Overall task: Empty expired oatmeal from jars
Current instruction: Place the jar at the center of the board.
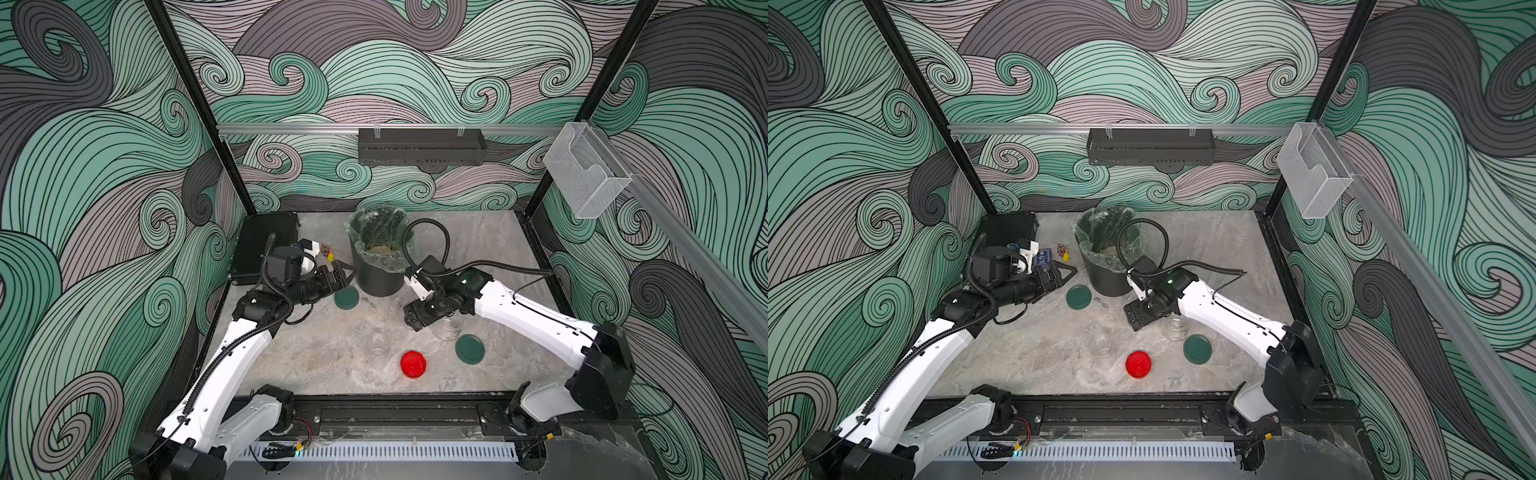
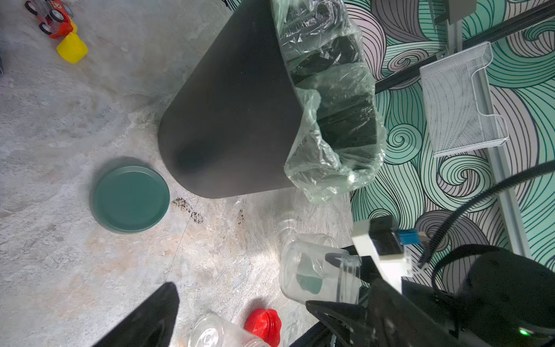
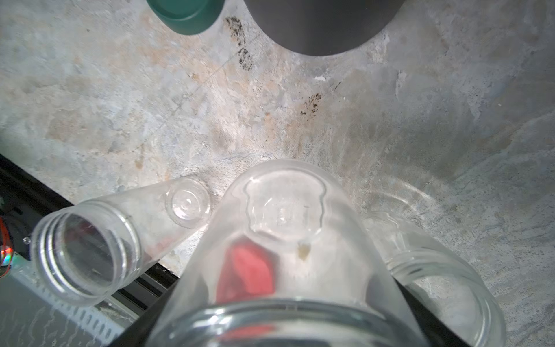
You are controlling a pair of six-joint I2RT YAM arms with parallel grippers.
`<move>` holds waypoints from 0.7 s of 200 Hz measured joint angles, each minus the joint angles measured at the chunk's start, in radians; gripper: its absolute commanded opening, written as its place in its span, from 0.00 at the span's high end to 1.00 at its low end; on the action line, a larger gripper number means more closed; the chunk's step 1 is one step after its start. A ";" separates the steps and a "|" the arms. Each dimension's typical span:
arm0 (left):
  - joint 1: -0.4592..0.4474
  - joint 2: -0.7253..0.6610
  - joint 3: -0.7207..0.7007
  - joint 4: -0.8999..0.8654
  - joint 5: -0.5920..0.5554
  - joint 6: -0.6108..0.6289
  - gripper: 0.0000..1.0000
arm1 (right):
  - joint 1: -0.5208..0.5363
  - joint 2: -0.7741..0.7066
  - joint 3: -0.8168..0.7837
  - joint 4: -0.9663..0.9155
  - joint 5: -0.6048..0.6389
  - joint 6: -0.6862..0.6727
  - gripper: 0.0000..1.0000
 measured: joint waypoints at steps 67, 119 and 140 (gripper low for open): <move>0.032 0.001 -0.012 -0.002 0.007 0.001 0.01 | 0.000 0.077 -0.018 0.058 0.026 0.000 0.63; 0.040 0.001 -0.023 0.000 0.016 0.001 0.01 | 0.005 0.098 -0.047 0.082 0.047 -0.011 0.57; 0.040 0.001 -0.037 0.001 0.024 -0.002 0.01 | 0.006 0.098 -0.048 0.089 0.050 -0.016 0.55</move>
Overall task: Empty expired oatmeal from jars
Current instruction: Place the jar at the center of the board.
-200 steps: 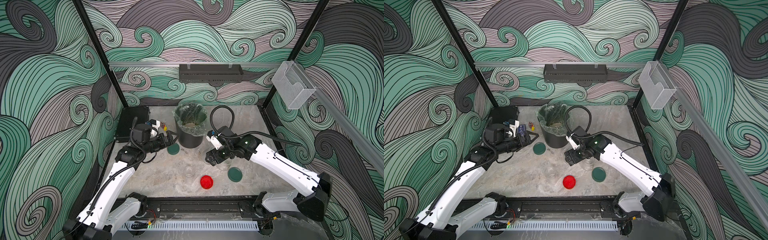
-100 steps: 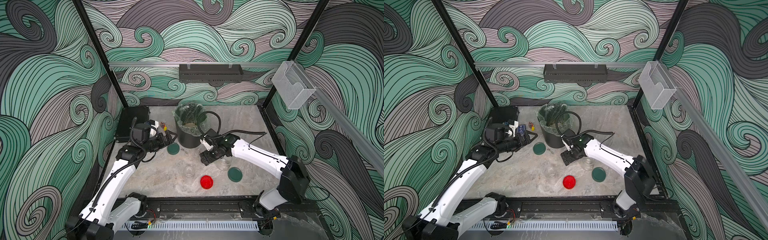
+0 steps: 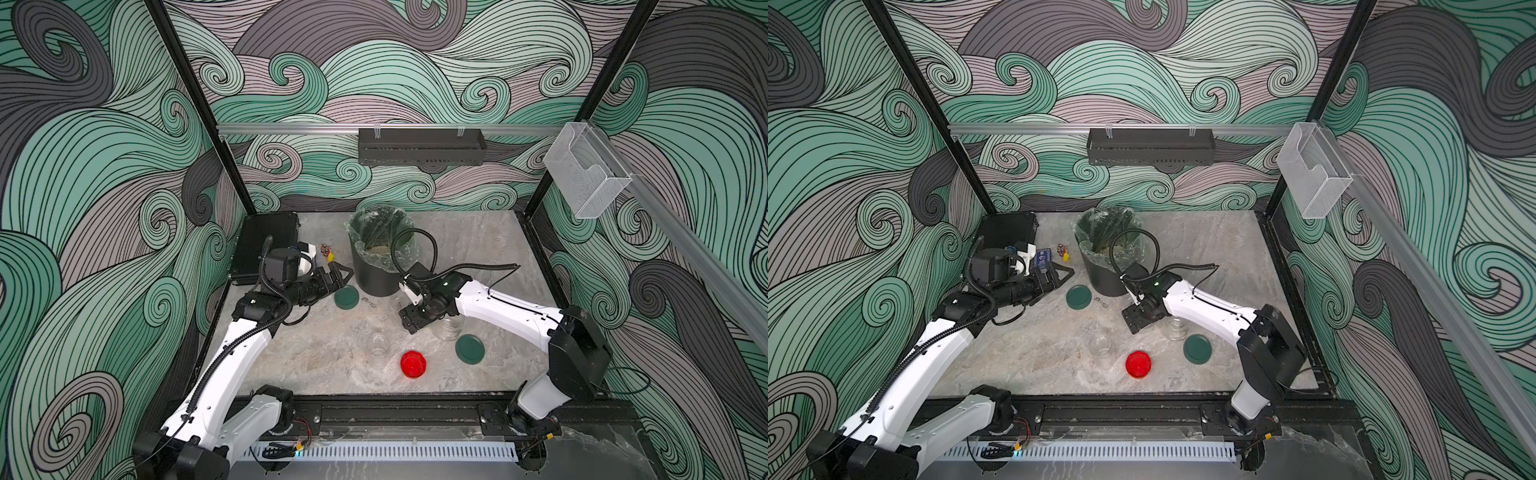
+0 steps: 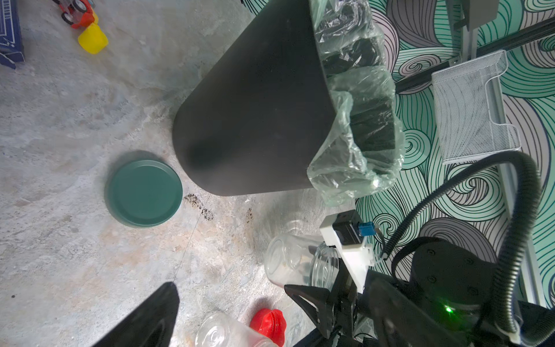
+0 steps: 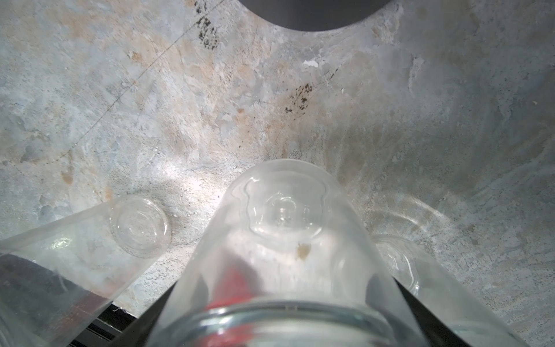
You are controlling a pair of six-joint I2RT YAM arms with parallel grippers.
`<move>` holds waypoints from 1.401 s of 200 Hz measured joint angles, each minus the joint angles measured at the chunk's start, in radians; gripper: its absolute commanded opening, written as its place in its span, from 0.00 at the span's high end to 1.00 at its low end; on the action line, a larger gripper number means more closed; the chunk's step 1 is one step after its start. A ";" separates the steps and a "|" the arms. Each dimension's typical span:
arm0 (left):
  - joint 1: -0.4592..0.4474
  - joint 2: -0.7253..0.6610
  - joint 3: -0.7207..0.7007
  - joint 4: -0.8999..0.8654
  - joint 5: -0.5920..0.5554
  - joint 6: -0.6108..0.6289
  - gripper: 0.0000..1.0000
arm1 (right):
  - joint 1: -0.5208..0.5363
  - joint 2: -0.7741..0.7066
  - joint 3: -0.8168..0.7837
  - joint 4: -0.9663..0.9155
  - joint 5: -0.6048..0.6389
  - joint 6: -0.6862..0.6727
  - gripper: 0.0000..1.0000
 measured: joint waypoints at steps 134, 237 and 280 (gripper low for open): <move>0.004 0.011 -0.003 0.010 0.018 -0.002 0.01 | 0.001 0.071 0.000 0.021 0.000 -0.003 0.25; 0.004 0.016 -0.003 0.013 0.027 -0.002 0.01 | 0.011 0.067 0.000 0.031 0.000 -0.002 0.01; 0.004 0.015 -0.003 0.013 0.027 -0.002 0.01 | 0.018 0.046 0.000 0.039 0.000 -0.002 0.01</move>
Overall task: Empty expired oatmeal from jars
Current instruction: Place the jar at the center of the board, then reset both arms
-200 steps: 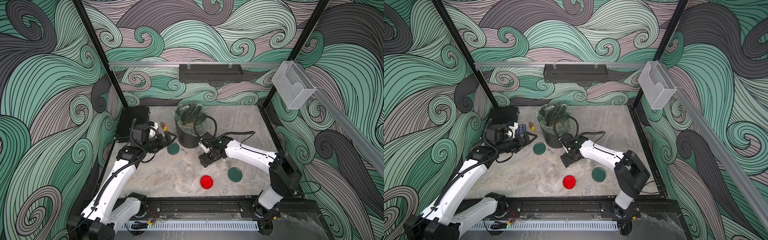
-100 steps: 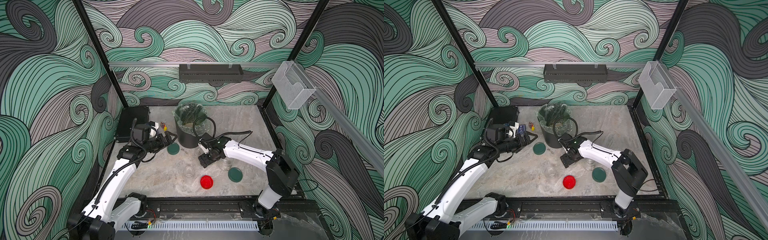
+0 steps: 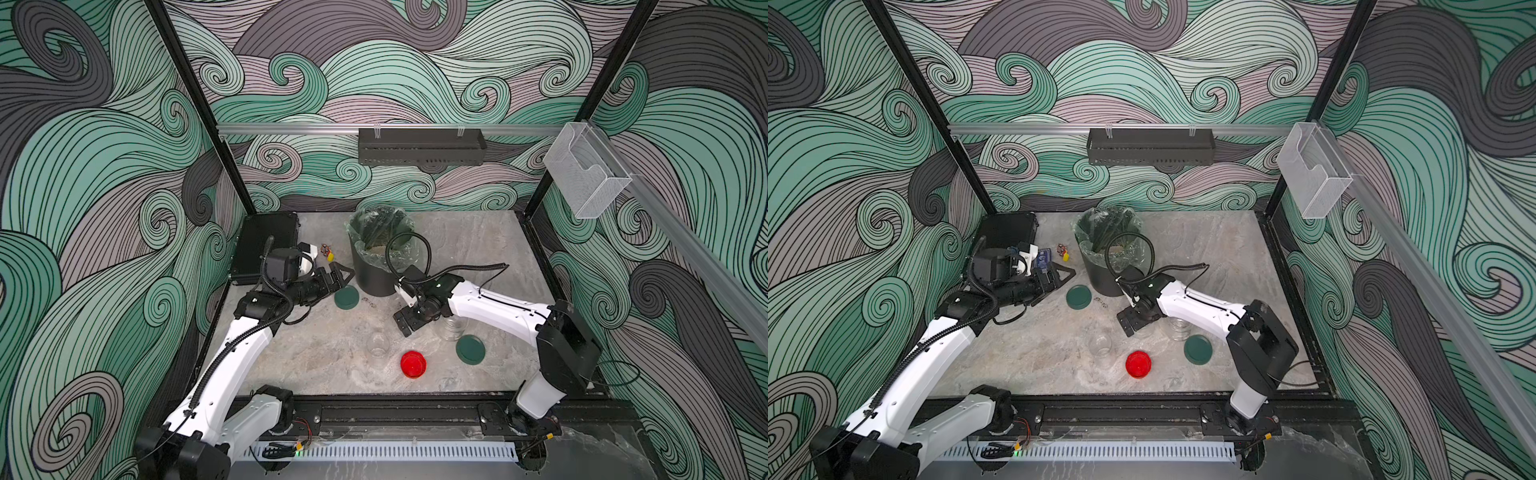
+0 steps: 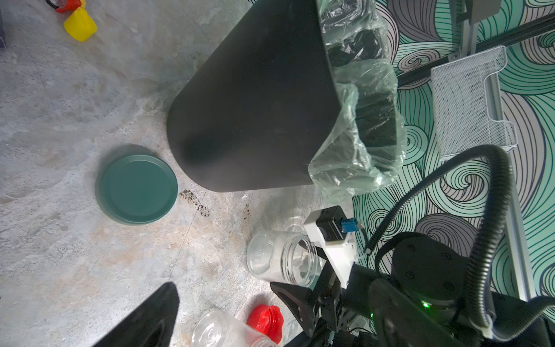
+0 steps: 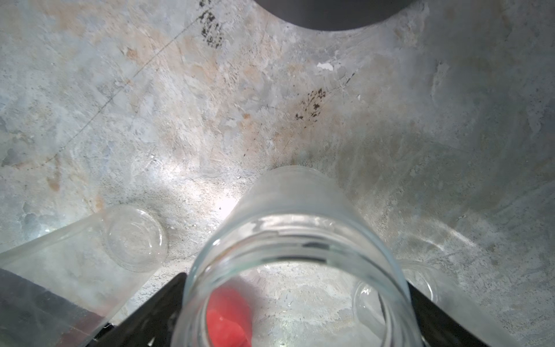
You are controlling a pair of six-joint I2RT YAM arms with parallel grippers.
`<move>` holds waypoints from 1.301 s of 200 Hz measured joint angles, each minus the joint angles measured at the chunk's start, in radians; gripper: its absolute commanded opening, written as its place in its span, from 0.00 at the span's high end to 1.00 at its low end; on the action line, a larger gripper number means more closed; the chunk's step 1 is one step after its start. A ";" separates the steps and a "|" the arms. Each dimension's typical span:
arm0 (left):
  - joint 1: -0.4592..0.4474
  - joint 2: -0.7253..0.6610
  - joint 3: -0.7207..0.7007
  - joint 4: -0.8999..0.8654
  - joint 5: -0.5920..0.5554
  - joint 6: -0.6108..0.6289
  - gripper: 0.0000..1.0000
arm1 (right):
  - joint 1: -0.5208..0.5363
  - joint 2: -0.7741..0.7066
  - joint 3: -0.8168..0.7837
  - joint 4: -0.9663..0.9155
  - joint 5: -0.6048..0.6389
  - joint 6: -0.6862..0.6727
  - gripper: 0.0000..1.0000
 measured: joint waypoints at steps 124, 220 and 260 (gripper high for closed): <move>0.000 -0.066 0.010 -0.075 -0.120 0.117 0.02 | -0.060 -0.466 -0.015 0.000 0.159 -0.095 0.01; 0.000 0.089 -0.071 0.132 -0.649 0.335 0.01 | -0.398 -0.587 -0.527 0.763 0.275 -0.292 0.02; 0.008 0.270 -0.078 0.245 -0.747 0.474 0.01 | -0.537 -0.394 -0.566 0.974 0.328 -0.311 0.02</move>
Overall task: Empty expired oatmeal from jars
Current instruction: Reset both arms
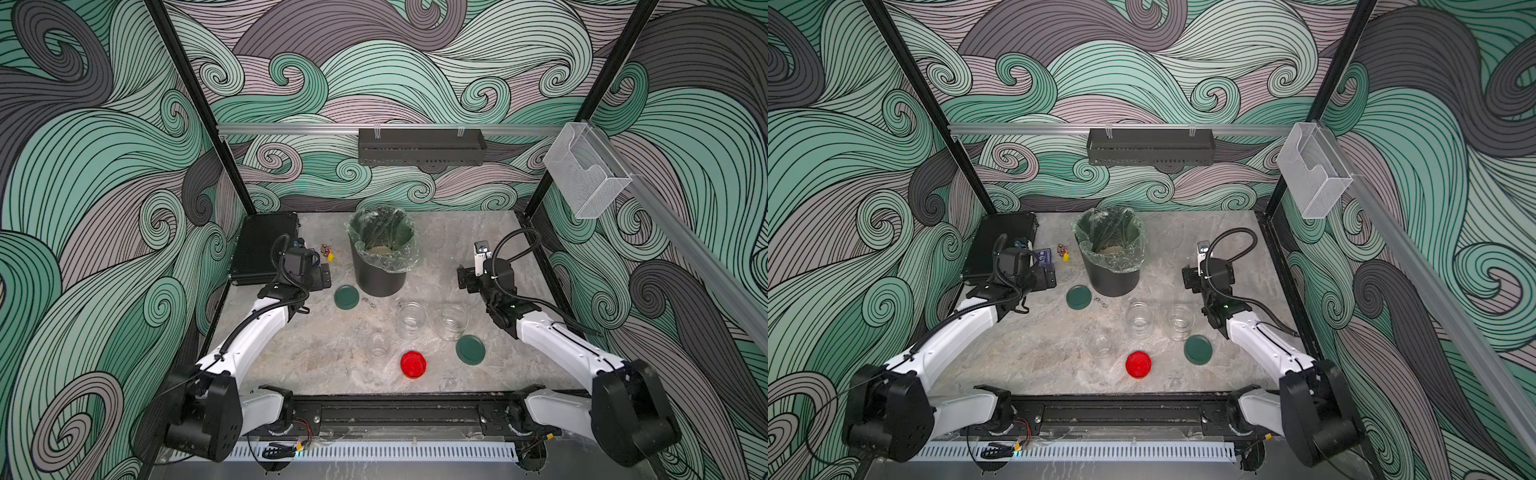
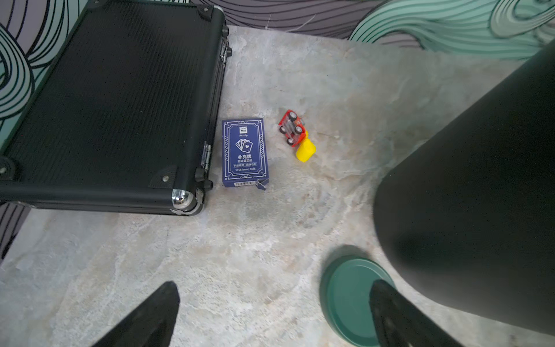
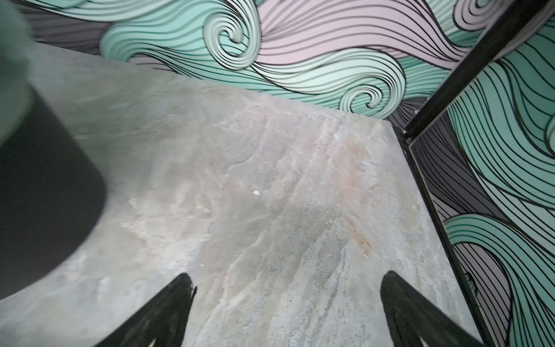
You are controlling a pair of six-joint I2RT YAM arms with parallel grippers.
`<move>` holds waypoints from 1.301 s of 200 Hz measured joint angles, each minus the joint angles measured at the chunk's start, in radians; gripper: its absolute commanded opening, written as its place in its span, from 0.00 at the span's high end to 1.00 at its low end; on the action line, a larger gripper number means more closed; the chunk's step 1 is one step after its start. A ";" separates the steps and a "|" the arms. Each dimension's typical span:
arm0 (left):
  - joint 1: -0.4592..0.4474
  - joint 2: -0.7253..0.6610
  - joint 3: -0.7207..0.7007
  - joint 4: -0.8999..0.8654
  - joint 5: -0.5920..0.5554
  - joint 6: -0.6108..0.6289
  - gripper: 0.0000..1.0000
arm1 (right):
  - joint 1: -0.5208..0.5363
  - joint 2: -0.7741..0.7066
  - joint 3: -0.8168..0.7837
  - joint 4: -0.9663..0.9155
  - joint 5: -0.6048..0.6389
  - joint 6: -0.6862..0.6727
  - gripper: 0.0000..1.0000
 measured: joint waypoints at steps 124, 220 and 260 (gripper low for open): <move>0.174 0.220 -0.277 0.637 0.042 0.233 0.01 | -0.124 0.168 -0.118 0.350 0.032 -0.023 0.02; 0.263 0.258 -0.364 0.843 0.218 0.210 0.02 | -0.184 0.296 -0.304 0.701 -0.022 0.027 0.01; 0.262 0.258 -0.364 0.851 0.230 0.204 0.01 | -0.273 0.296 -0.249 0.677 -0.127 0.069 0.01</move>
